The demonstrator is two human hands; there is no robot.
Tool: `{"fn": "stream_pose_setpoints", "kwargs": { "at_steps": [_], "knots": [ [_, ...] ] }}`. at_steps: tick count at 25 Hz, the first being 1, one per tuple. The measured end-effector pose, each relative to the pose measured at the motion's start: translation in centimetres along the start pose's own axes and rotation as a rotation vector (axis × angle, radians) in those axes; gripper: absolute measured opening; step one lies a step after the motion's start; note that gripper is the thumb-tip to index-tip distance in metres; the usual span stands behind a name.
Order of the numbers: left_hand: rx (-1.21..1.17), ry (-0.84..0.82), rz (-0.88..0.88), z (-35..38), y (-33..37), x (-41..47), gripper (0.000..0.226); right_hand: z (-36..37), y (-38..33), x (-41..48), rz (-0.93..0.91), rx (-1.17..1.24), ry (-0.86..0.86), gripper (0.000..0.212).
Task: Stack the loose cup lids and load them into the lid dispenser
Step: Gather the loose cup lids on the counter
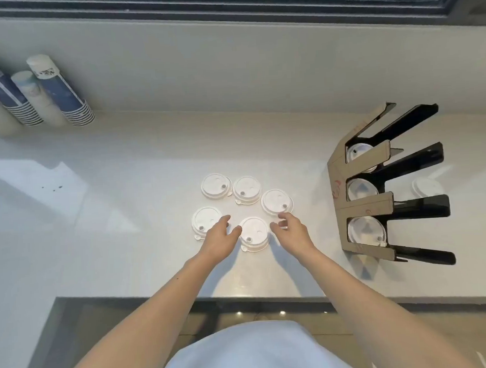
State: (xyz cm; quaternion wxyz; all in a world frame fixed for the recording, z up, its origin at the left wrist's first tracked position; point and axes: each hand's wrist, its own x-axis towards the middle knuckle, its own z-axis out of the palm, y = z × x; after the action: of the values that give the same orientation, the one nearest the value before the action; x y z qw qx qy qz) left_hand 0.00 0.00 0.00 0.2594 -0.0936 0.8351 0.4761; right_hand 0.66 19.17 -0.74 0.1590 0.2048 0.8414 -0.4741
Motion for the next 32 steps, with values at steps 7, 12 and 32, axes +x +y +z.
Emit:
{"fn": "stream_pose_setpoints", "kwargs": {
  "at_steps": [7, 12, 32],
  "knots": [
    [-0.069, 0.008, -0.099, 1.1, 0.4, 1.7, 0.059, 1.0, 0.2, 1.0, 0.091, 0.005, -0.062, 0.049],
    [-0.038, -0.051, -0.148, 1.0, -0.1, 2.8, 0.058, 2.2, 0.0, 1.4, 0.150, 0.012, -0.048, 0.050],
    [-0.166, 0.098, -0.146, 1.7, 0.1, 3.0, 0.055, 4.5, -0.3, 1.0, 0.126, 0.200, 0.142, 0.043]
  ]
}}
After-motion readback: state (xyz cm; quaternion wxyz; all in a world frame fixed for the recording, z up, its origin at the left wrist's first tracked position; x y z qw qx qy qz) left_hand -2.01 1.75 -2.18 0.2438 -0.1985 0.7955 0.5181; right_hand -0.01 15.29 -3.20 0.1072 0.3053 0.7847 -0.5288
